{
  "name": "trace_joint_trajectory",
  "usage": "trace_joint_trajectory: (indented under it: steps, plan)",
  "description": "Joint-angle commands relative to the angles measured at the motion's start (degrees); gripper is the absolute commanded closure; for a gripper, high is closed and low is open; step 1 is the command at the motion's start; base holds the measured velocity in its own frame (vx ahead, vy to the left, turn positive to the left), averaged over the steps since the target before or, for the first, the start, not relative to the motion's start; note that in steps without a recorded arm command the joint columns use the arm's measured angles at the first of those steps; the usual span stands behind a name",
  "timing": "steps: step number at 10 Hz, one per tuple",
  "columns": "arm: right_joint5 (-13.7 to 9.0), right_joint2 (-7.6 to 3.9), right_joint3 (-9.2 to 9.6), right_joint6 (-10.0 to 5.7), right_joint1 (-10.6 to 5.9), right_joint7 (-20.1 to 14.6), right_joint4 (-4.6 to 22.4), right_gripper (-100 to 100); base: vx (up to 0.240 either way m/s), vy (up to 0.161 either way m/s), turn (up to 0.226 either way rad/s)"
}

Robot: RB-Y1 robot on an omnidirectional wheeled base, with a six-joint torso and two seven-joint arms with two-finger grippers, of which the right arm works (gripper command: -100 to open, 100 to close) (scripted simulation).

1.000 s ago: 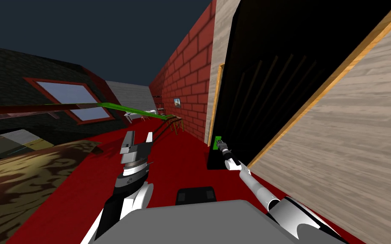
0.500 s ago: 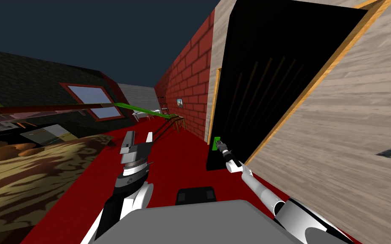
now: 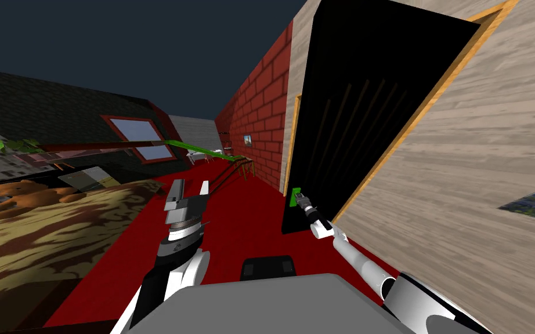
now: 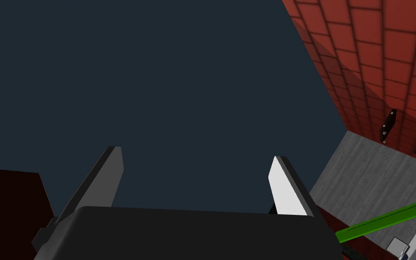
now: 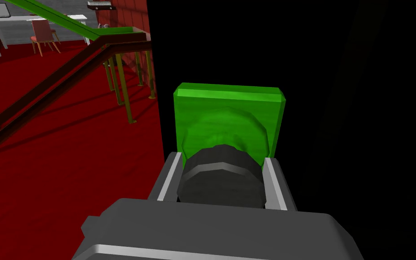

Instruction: Pull the door open

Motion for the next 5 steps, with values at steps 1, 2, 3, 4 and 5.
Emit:
trace_joint_trajectory:
  steps: [1, 2, 3, 4, 5]
  plan:
    - [0.4, -0.80, 1.19, -0.67, 0.49, -1.0, -0.7, 100, -0.184, -0.086, 0.072]
    - [0.6, -1.52, 2.00, -1.10, 0.78, -1.7, -1.3, 100, -0.194, -0.077, 0.060]
    - [0.9, -2.27, 2.85, -1.55, 1.08, -2.5, -1.9, 100, -0.191, -0.086, 0.069]
    - [1.0, -2.65, 3.26, -1.77, 1.23, -2.9, -2.2, 100, -0.166, -0.094, 0.056]
    - [1.3, -3.36, 4.06, -2.19, 1.51, -3.6, -2.8, 100, -0.155, -0.107, 0.057]
